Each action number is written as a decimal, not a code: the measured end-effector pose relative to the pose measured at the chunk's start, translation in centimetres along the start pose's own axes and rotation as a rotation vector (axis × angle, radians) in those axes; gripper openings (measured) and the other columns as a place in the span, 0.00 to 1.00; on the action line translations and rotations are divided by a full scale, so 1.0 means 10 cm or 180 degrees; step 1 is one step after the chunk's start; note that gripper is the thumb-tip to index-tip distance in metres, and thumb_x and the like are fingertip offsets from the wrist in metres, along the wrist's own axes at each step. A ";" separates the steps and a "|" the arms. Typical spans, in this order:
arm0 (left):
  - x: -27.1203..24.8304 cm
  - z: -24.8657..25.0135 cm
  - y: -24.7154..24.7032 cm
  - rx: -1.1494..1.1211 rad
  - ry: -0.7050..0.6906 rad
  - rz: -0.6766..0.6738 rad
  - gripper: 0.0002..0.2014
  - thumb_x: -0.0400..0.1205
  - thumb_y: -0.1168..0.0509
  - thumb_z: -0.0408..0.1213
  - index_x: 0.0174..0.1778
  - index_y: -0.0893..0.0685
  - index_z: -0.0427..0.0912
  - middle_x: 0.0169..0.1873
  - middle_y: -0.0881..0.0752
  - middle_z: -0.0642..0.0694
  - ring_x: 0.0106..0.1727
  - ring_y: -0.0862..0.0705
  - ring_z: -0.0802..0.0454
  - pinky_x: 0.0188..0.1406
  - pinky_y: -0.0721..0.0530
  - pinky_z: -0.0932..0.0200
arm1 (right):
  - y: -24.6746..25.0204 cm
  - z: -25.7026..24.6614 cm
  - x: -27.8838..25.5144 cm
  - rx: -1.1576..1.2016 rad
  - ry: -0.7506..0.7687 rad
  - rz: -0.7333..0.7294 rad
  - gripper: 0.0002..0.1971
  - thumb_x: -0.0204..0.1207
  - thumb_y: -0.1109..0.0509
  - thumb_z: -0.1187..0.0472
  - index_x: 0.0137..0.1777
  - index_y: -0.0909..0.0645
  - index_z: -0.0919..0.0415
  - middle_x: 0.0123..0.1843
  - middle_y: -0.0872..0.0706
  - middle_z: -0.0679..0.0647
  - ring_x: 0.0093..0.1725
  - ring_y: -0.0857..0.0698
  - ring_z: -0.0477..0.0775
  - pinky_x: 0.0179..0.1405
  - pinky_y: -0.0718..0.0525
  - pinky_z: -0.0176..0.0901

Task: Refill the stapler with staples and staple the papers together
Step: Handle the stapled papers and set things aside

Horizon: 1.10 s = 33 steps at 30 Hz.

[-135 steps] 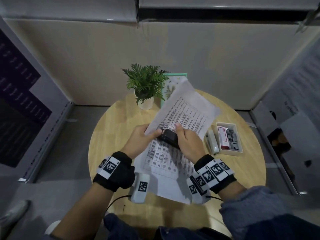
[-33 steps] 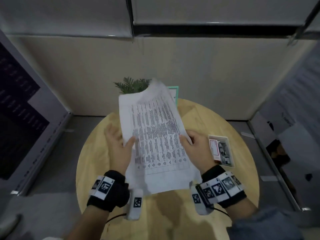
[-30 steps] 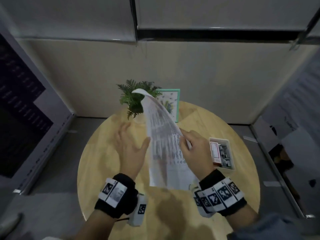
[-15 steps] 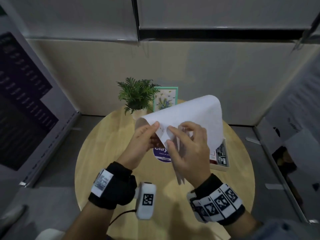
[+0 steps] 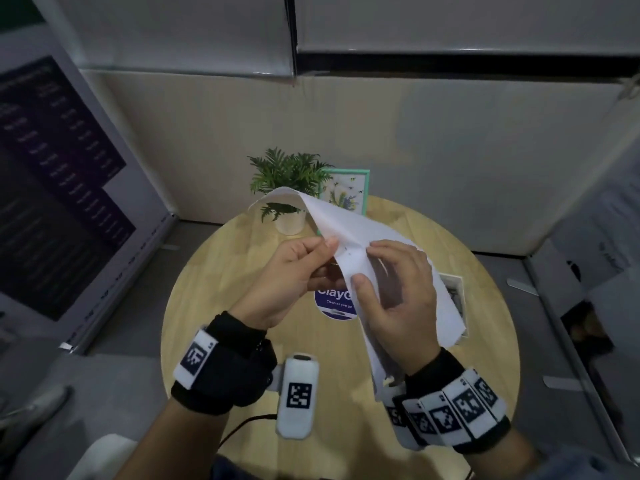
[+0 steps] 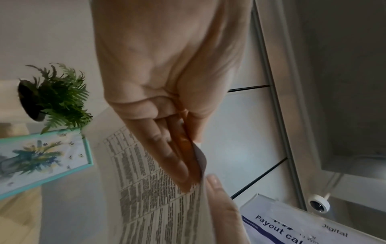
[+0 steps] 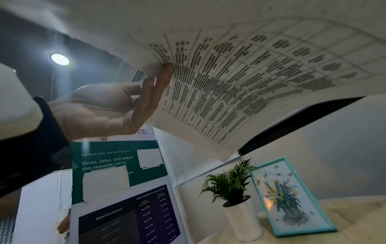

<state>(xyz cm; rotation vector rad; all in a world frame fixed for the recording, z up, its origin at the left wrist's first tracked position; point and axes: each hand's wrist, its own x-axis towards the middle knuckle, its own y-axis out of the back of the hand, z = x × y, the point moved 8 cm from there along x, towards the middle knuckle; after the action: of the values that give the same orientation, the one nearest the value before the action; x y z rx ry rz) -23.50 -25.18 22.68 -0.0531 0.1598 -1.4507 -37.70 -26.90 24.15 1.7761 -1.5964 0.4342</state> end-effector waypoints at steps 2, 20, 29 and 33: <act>0.00 0.00 0.03 0.0132 0.0001 0.0040 0.14 0.84 0.43 0.38 0.44 0.13 0.38 0.38 0.09 0.44 0.39 0.12 0.53 0.47 0.10 0.57 | -0.02 0.04 0.03 0.0353 -0.0228 -0.0035 0.10 0.72 0.32 0.58 0.48 0.18 0.63 0.50 0.15 0.52 0.54 0.18 0.55 0.58 0.22 0.41; -0.02 -0.10 0.15 0.0250 0.0087 0.0211 0.15 0.86 0.44 0.38 0.47 0.13 0.35 0.41 0.09 0.42 0.43 0.11 0.50 0.49 0.12 0.53 | -0.27 0.26 -0.02 0.0834 -0.1012 -0.0390 0.08 0.69 0.30 0.58 0.46 0.21 0.58 0.47 0.16 0.54 0.52 0.18 0.54 0.54 0.21 0.40; -0.14 -0.15 0.43 0.0215 0.0223 0.0265 0.15 0.85 0.44 0.38 0.50 0.14 0.34 0.37 0.08 0.46 0.38 0.11 0.53 0.43 0.11 0.60 | -0.51 0.13 -0.15 0.0573 -0.0736 -0.0457 0.11 0.69 0.31 0.56 0.50 0.21 0.59 0.49 0.18 0.52 0.54 0.19 0.53 0.54 0.24 0.34; -0.31 -0.11 0.75 0.0297 0.0041 0.0580 0.08 0.79 0.34 0.28 0.53 0.16 0.38 0.43 0.09 0.44 0.42 0.11 0.51 0.43 0.12 0.57 | -0.84 -0.07 -0.25 0.0294 -0.0552 -0.0731 0.12 0.73 0.32 0.56 0.53 0.21 0.60 0.52 0.18 0.50 0.56 0.20 0.52 0.55 0.21 0.42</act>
<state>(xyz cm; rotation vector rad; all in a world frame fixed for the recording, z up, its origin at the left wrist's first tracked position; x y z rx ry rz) -16.62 -21.17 20.83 0.0462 0.1044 -1.2750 -29.91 -24.67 20.69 2.0880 -1.4833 0.2543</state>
